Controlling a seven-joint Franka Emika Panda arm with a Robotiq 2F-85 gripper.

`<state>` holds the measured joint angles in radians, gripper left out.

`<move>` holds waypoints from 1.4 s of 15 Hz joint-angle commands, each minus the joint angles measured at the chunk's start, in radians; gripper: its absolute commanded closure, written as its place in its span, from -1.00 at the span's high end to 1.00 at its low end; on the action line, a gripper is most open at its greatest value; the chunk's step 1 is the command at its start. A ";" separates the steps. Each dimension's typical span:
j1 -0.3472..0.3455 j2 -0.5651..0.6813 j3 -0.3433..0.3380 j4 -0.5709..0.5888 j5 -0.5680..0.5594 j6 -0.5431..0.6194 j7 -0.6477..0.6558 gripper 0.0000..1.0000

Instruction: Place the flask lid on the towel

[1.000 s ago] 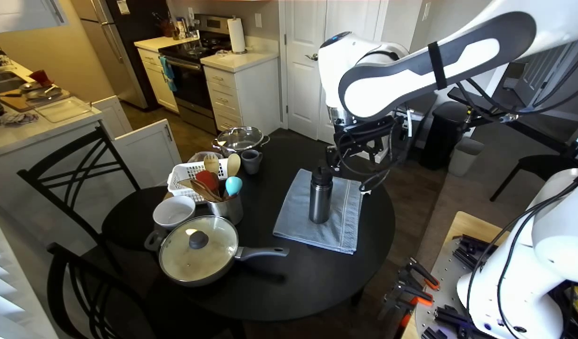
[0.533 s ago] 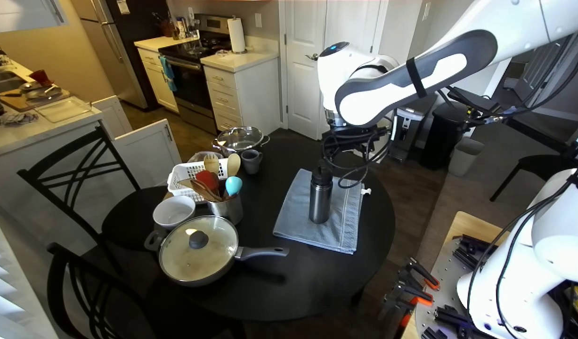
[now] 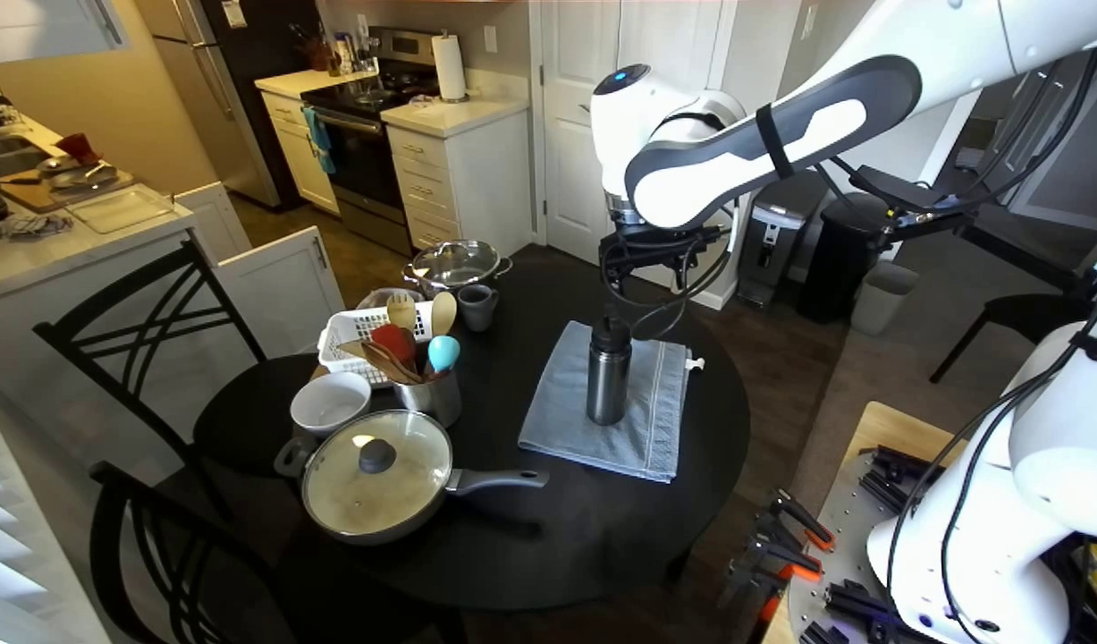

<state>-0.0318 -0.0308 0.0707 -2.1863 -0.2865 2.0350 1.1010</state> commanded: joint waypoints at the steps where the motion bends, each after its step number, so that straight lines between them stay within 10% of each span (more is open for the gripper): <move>1: 0.018 -0.020 -0.012 -0.033 -0.081 0.031 0.038 1.00; 8: -0.001 0.100 -0.085 -0.073 -0.018 0.353 0.046 1.00; 21: 0.005 0.213 -0.122 -0.064 0.227 0.495 -0.047 1.00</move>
<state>-0.0290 0.1611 -0.0386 -2.2547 -0.1153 2.4985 1.1018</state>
